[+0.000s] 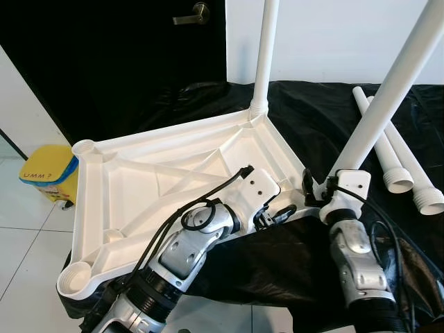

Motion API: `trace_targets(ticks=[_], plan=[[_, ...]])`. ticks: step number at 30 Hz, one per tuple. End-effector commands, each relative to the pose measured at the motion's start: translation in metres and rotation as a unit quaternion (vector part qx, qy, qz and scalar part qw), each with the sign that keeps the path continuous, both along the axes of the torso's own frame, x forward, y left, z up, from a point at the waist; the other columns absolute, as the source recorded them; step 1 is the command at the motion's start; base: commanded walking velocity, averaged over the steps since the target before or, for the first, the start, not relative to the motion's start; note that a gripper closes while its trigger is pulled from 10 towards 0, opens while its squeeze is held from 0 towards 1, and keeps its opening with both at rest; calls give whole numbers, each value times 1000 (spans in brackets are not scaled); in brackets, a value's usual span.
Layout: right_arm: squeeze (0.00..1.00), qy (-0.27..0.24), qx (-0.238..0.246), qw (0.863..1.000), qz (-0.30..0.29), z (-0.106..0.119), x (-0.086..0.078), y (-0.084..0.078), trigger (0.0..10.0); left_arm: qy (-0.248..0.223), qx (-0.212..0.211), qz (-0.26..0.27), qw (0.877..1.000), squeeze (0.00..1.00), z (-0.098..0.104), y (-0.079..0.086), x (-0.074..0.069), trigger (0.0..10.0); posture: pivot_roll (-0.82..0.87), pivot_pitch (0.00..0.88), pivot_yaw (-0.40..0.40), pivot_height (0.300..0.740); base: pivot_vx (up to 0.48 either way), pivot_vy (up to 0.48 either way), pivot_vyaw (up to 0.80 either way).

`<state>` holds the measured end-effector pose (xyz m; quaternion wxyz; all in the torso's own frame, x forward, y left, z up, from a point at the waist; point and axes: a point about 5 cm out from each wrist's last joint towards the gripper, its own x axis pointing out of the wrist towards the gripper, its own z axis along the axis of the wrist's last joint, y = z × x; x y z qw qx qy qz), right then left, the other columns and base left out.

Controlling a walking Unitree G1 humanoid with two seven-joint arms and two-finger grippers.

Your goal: Building children table

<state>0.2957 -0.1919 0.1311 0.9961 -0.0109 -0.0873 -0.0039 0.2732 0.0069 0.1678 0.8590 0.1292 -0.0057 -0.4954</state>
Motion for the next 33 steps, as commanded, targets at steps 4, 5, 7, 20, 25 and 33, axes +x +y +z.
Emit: trace_targets(ticks=[4, 5, 7, 20, 25, 33], plan=[[0, 0, -12, 996, 90, -1, 0, -1, 10000, 15, 8, -26, 1000, 0, -5, 1, -2, 10000, -195, 77, 47, 740, 0, 0, 0], [0, -2, -21, 994, 106, 1, 1, -1, 10000, 14, 9, -26, 1000, 0, -4, 1, -2, 10000, -193, 77, 45, 740, 0, 0, 0], [0, -3, -31, 992, 122, 2, 2, -2, 10000, 14, 9, -27, 999, 0, -4, 1, -2, 10000, -190, 76, 43, 740, 0, 0, 0], [0, 2, -71, 980, 183, 8, 14, -11, 5725, 12, 7, -27, 1000, 0, -3, 1, -2, 10000, -184, 62, 31, 740, 0, 0, 0], [0, 11, -74, 981, 180, 3, 14, -17, 0, 10, 7, -26, 1000, 0, -3, 0, -2, 10000, -182, 54, 24, 740, 0, 0, 0], [0, 22, -58, 983, 173, -2, 12, -22, 0, 10, 9, -28, 1000, 0, -4, 0, -2, 10000, -187, 43, 22, 740, 0, 0, 0]])
